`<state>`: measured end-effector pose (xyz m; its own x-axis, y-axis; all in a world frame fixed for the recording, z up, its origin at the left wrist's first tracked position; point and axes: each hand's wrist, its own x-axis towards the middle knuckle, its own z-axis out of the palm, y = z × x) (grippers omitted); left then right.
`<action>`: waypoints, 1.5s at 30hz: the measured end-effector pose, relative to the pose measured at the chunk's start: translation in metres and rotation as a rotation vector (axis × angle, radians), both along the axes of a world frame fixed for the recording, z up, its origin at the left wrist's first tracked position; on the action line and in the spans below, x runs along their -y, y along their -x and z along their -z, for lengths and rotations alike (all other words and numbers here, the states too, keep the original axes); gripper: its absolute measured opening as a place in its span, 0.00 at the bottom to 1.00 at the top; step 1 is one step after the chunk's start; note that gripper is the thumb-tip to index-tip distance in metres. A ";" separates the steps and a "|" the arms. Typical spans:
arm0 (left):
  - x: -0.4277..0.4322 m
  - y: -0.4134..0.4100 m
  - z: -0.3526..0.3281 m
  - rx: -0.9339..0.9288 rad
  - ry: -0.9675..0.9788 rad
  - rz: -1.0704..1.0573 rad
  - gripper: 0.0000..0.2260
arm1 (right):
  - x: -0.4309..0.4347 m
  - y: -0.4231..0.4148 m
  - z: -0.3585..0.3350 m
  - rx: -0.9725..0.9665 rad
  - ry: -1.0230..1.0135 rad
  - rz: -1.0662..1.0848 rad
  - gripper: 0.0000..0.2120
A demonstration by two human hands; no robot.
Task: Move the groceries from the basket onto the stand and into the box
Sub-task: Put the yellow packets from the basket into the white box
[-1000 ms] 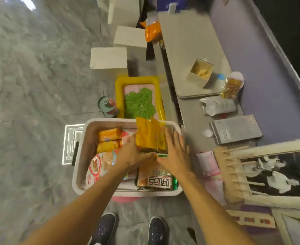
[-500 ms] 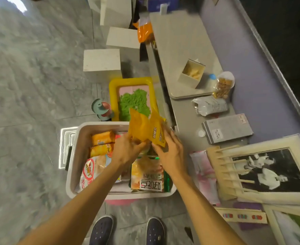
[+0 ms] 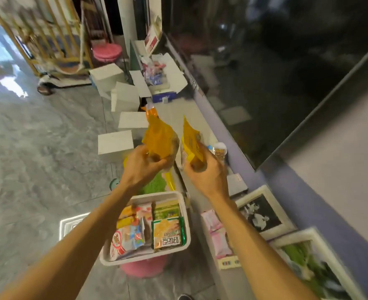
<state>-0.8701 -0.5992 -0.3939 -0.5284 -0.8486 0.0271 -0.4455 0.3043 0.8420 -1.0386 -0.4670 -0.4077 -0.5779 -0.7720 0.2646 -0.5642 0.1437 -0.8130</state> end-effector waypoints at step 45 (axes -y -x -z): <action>-0.651 0.067 -0.213 -0.162 0.051 1.231 0.12 | -0.732 -0.150 -0.201 -0.169 0.024 1.188 0.20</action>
<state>-0.9366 0.0516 -0.1809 -0.9594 0.2131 0.1846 0.2673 0.4796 0.8358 -0.8889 0.2648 -0.2065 -0.8823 0.2261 0.4129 -0.1895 0.6324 -0.7511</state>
